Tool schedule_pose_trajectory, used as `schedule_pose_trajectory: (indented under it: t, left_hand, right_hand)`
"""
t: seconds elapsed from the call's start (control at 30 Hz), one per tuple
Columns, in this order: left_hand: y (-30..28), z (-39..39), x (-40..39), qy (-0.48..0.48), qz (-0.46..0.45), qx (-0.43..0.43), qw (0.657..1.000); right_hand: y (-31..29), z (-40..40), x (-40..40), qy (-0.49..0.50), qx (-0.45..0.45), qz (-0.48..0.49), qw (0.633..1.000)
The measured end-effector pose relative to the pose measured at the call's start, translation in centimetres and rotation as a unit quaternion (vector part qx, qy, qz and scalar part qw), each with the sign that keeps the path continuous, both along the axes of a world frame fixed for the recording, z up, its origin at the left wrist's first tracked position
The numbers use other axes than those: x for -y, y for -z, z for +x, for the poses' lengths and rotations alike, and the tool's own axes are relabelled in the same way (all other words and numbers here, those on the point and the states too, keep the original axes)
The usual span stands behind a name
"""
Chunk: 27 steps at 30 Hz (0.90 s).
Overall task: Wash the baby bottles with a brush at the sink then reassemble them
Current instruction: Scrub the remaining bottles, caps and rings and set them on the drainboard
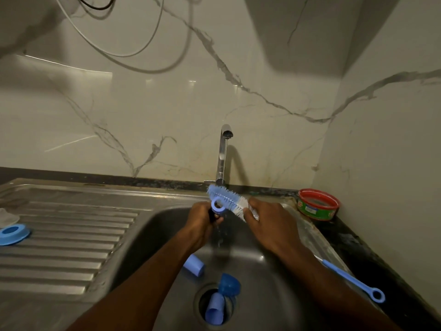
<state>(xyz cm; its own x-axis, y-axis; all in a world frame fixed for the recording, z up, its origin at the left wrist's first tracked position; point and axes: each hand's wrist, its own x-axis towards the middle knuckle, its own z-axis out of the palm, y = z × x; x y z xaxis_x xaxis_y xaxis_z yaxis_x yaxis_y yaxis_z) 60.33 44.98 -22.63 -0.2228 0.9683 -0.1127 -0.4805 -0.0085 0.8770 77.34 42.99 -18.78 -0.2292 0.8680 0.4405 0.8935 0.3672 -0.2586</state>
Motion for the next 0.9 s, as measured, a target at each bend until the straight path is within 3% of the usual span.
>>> schedule_pose_trajectory:
  t: [0.13,0.4,0.57,0.77,0.9]
  left_hand:
    - [0.6,2.0,0.6,0.130,-0.003,-0.064,0.989]
    - [-0.1,0.1,0.0,-0.020,-0.004,-0.020,1.000]
    - [0.4,1.1,1.1,0.162,0.016,-0.128,0.978]
    - [0.2,-0.1,0.1,-0.018,-0.005,-0.109,0.994]
    - [0.4,1.1,0.2,0.047,-0.051,-0.102,0.992]
  right_hand:
    - [-0.1,-0.6,-0.3,0.003,0.023,0.005,1.000]
    - [0.6,0.5,-0.6,0.003,0.000,-0.002,1.000]
    - [0.6,-0.1,-1.0,0.003,0.007,-0.011,1.000]
    - [1.0,0.8,-0.9,0.012,-0.013,-0.010,1.000]
    - [1.0,-0.4,-0.7,0.007,-0.006,-0.033,0.999]
